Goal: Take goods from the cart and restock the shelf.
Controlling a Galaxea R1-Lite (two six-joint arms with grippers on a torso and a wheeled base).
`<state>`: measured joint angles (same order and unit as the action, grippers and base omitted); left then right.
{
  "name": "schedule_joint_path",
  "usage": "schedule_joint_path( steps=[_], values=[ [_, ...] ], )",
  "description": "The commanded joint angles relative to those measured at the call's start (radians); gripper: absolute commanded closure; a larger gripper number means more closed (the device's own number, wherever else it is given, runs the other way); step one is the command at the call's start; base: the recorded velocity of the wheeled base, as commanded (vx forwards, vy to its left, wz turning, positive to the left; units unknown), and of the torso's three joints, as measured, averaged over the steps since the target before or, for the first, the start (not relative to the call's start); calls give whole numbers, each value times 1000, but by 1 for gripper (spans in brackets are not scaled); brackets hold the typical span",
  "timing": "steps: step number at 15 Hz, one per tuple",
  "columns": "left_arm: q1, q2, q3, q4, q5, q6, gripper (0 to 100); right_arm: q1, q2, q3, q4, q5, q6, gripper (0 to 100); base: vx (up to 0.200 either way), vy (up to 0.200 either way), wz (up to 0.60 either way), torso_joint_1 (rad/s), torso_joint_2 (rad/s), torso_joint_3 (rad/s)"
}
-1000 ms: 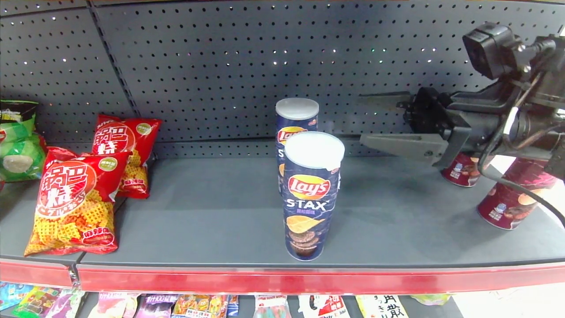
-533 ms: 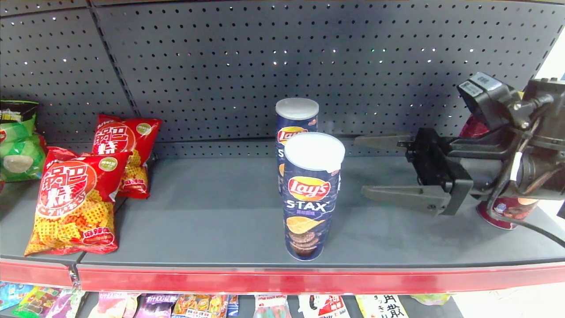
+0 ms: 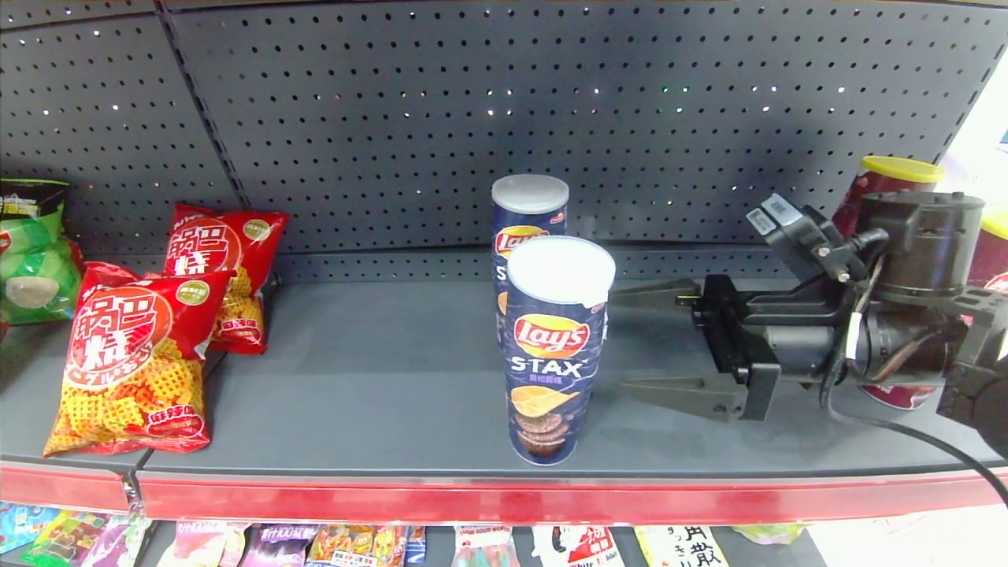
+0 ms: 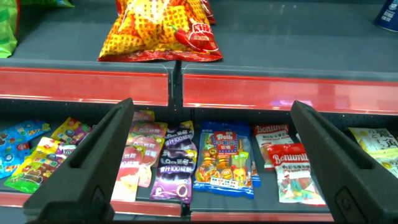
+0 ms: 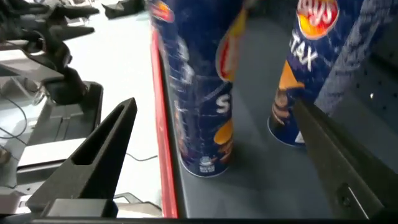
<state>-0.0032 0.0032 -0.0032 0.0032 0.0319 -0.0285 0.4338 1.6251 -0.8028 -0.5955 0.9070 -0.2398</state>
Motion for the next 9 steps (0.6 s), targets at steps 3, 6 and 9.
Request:
schedule_joint_path(
  steps=[3,6,9],
  values=[
    [0,1,0,0,0,-1,0,8,85,-27,-24,-5,5,0,0,0,0,0,0,0],
    [0,1,0,0,0,-1,0,16,117,-47,-26,-5,5,0,0,0,0,0,0,0],
    [0,1,0,0,0,-1,0,16,137,-67,-26,-5,5,0,0,0,0,0,0,0]
  ],
)
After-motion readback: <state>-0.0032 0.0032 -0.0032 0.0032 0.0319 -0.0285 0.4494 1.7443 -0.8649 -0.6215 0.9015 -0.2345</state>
